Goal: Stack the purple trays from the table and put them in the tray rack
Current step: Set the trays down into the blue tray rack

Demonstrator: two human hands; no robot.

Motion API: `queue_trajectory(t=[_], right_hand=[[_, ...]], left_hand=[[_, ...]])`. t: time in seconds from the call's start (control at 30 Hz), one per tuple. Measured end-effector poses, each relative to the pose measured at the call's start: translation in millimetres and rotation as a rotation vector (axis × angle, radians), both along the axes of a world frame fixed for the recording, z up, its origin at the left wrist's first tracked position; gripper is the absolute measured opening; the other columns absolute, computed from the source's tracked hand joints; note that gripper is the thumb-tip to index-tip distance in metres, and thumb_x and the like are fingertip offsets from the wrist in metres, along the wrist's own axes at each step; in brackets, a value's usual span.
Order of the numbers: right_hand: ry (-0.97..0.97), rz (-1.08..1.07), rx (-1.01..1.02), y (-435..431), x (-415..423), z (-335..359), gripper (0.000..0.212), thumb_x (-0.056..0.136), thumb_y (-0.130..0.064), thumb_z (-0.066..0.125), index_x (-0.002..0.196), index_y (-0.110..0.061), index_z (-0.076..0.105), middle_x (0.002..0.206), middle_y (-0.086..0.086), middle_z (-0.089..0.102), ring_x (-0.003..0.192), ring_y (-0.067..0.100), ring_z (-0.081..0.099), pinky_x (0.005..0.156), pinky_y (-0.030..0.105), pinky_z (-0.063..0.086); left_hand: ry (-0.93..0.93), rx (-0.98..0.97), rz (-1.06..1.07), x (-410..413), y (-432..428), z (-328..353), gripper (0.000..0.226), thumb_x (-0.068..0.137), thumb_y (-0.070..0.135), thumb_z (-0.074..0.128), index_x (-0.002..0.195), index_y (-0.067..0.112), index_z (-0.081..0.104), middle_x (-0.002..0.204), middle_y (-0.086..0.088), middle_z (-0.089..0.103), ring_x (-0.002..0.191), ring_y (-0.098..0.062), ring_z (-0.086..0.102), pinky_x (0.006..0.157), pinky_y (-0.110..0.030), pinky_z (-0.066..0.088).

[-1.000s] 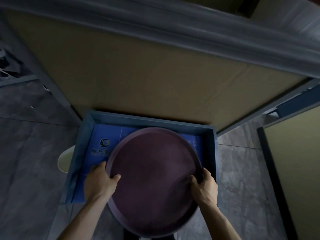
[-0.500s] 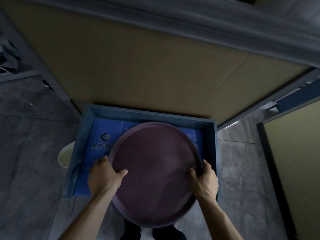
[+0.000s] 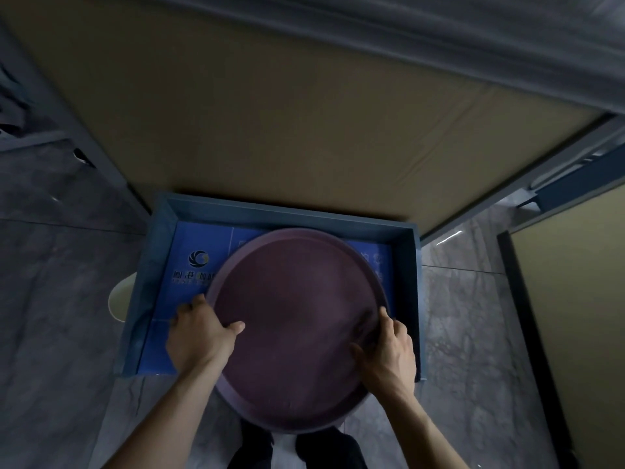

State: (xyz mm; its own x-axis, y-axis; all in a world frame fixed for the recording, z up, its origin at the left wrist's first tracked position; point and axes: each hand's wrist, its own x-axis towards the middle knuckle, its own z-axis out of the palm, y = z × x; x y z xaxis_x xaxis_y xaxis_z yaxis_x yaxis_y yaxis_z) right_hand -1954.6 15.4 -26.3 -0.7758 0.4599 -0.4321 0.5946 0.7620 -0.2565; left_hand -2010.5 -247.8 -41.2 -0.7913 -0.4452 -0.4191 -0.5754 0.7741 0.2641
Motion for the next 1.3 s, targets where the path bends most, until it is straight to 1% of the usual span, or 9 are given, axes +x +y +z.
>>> queue_trajectory(t=[0.07, 0.13, 0.2, 0.27, 0.33, 0.4, 0.5, 0.57, 1.3], right_hand=[[-0.024, 0.054, 0.016, -2, 3, -2, 0.107, 0.08, -0.049, 0.078, 0.161, -0.029, 0.012, 0.165, 0.01, 0.026, 0.148, 0.031, 0.03, 0.112, 0.045, 0.041], [-0.059, 0.105, 0.003, -5, 5, -4, 0.114, 0.077, -0.053, 0.079, 0.162, -0.031, 0.005, 0.17, 0.014, 0.011, 0.154, 0.035, 0.018, 0.119, 0.047, 0.034], [-0.058, 0.208, 0.039, -7, 7, -7, 0.119, 0.075, -0.056, 0.078, 0.162, -0.032, 0.001, 0.172, 0.017, -0.001, 0.158, 0.037, 0.006, 0.126, 0.047, 0.022], [-0.011, 0.354, 0.087, -6, 6, -9, 0.119, 0.074, -0.06, 0.077, 0.162, -0.037, 0.001, 0.173, 0.013, -0.007, 0.159, 0.035, -0.005, 0.129, 0.046, 0.012], [0.005, 0.47, 0.083, -6, 0, -8, 0.12, 0.071, -0.064, 0.076, 0.161, -0.044, -0.001, 0.173, 0.008, -0.009, 0.159, 0.033, -0.01, 0.129, 0.046, 0.009], [-0.022, 0.537, 0.06, -6, -6, -8, 0.124, 0.068, -0.065, 0.078, 0.159, -0.049, -0.005, 0.173, 0.006, -0.012, 0.159, 0.033, -0.012, 0.129, 0.05, 0.011], [-0.089, 0.557, 0.029, -8, -8, -11, 0.13, 0.062, -0.068, 0.082, 0.157, -0.053, -0.005, 0.172, 0.006, -0.015, 0.159, 0.036, -0.01, 0.127, 0.055, 0.015], [-0.093, 0.564, 0.045, -9, -5, -15, 0.131, 0.06, -0.07, 0.082, 0.158, -0.052, -0.003, 0.172, 0.007, -0.016, 0.159, 0.037, -0.01, 0.127, 0.056, 0.014], [-0.051, 0.498, 0.04, -12, -7, -23, 0.132, 0.052, -0.064, 0.088, 0.157, -0.052, 0.008, 0.173, 0.005, -0.011, 0.159, 0.036, -0.006, 0.126, 0.052, 0.018]], left_hand=[[0.004, -0.005, -0.032, -1, -4, 1, 0.092, 0.061, 0.051, 0.088, 0.134, 0.009, 0.05, 0.124, -0.019, 0.064, 0.108, -0.04, 0.064, 0.075, -0.048, 0.053], [0.017, 0.015, -0.09, -1, -10, 2, 0.112, 0.061, 0.052, 0.088, 0.151, 0.014, 0.032, 0.134, -0.018, 0.06, 0.115, -0.038, 0.063, 0.079, -0.046, 0.052], [0.047, 0.064, -0.141, 0, -13, 4, 0.123, 0.062, 0.05, 0.088, 0.157, 0.021, 0.014, 0.147, -0.018, 0.049, 0.121, -0.037, 0.06, 0.081, -0.047, 0.053], [0.105, 0.038, -0.25, 7, -8, 7, 0.126, 0.061, 0.052, 0.087, 0.157, 0.028, 0.01, 0.157, -0.016, 0.033, 0.132, -0.038, 0.05, 0.092, -0.05, 0.051], [0.172, -0.041, -0.434, 17, 1, 7, 0.126, 0.057, 0.061, 0.084, 0.158, 0.032, 0.014, 0.163, -0.012, 0.02, 0.143, -0.036, 0.034, 0.108, -0.05, 0.04], [0.137, -0.018, -0.592, 25, 12, 3, 0.128, 0.055, 0.07, 0.079, 0.159, 0.037, 0.011, 0.167, -0.008, 0.007, 0.152, -0.035, 0.015, 0.12, -0.05, 0.024], [0.029, -0.018, -0.708, 33, 19, -8, 0.135, 0.053, 0.08, 0.072, 0.158, 0.042, -0.004, 0.168, -0.009, -0.013, 0.154, -0.036, -0.012, 0.123, -0.052, -0.001], [0.0, -0.042, -0.717, 34, 20, -13, 0.137, 0.051, 0.082, 0.071, 0.157, 0.044, -0.008, 0.166, -0.01, -0.02, 0.152, -0.037, -0.019, 0.123, -0.053, -0.004], [0.003, -0.086, -0.701, 32, 29, -15, 0.138, 0.05, 0.078, 0.075, 0.157, 0.044, -0.005, 0.166, -0.01, -0.017, 0.152, -0.038, -0.018, 0.123, -0.054, 0.002]])
